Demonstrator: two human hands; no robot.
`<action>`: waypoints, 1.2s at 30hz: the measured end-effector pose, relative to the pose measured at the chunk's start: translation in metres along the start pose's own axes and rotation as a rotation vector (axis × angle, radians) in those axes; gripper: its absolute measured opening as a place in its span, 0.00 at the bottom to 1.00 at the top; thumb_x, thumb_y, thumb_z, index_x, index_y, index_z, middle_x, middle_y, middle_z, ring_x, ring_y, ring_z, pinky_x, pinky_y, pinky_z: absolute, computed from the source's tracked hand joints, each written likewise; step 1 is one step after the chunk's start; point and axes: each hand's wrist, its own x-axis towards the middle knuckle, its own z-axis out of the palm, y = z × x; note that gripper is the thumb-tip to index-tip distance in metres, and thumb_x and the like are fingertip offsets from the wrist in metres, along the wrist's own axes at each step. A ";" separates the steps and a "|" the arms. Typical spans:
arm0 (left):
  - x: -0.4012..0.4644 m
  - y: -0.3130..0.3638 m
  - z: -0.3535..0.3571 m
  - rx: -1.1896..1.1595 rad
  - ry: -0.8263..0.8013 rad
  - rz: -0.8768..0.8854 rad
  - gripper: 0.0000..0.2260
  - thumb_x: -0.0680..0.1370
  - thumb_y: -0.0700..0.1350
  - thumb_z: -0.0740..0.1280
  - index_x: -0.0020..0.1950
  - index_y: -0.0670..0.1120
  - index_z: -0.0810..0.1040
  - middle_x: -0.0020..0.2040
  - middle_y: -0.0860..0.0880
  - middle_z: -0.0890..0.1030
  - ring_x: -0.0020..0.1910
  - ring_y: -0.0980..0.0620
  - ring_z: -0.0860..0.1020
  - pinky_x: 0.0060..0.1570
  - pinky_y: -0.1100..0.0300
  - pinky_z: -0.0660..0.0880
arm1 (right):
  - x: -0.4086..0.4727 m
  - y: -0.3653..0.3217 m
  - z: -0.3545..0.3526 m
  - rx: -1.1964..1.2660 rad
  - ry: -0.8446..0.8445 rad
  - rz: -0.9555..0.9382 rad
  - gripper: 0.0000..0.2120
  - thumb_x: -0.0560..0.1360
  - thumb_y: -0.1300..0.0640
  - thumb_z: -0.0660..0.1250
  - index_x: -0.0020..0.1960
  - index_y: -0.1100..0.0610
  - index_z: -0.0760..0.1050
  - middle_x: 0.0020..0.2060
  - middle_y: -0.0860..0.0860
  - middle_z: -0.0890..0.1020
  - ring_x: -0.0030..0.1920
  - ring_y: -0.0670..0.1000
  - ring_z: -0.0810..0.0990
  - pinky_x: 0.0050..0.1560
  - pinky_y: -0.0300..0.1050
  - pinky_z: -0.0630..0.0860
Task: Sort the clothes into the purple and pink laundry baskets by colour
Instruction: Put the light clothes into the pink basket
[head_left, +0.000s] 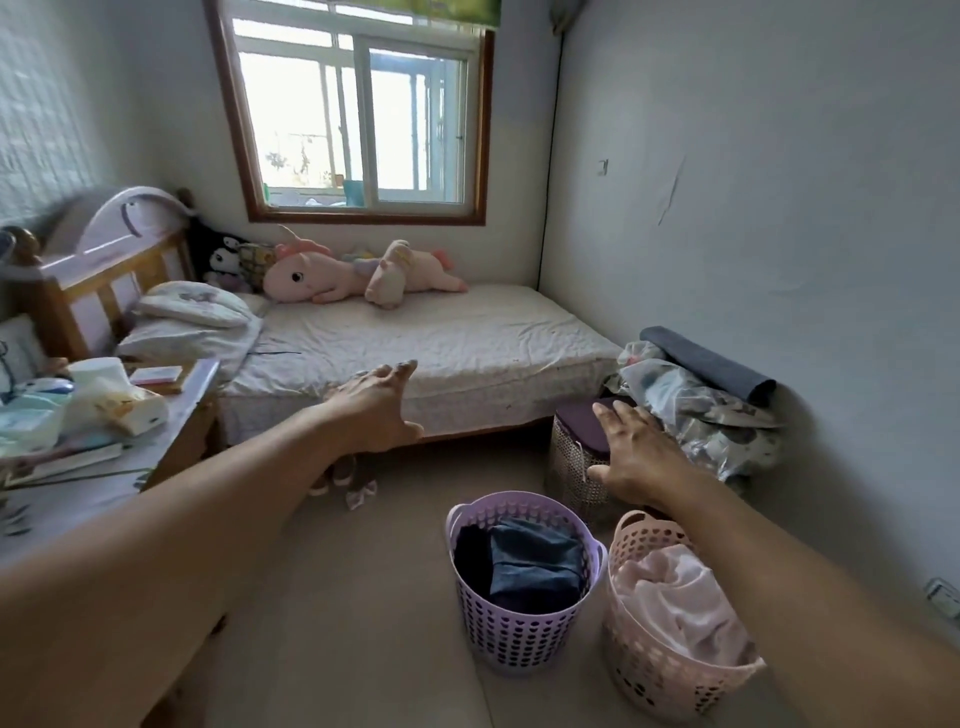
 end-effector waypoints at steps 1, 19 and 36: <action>-0.003 -0.003 0.000 0.000 0.002 -0.007 0.39 0.76 0.55 0.67 0.79 0.52 0.46 0.78 0.48 0.55 0.76 0.46 0.56 0.70 0.49 0.59 | 0.001 -0.007 0.001 -0.003 0.000 -0.023 0.40 0.76 0.44 0.64 0.78 0.51 0.43 0.78 0.52 0.46 0.77 0.55 0.46 0.75 0.54 0.52; 0.011 -0.071 0.061 -0.041 -0.112 -0.260 0.39 0.76 0.55 0.66 0.78 0.55 0.45 0.78 0.50 0.53 0.77 0.48 0.52 0.72 0.43 0.51 | 0.082 -0.111 0.057 -0.037 -0.118 -0.235 0.40 0.76 0.45 0.65 0.78 0.49 0.43 0.78 0.52 0.46 0.77 0.54 0.45 0.75 0.53 0.52; 0.197 -0.255 0.100 -0.029 -0.245 -0.281 0.37 0.77 0.58 0.64 0.78 0.54 0.45 0.79 0.49 0.51 0.77 0.48 0.51 0.72 0.44 0.52 | 0.278 -0.264 0.127 -0.023 -0.242 -0.226 0.39 0.77 0.45 0.63 0.78 0.49 0.42 0.78 0.54 0.44 0.77 0.54 0.43 0.75 0.52 0.50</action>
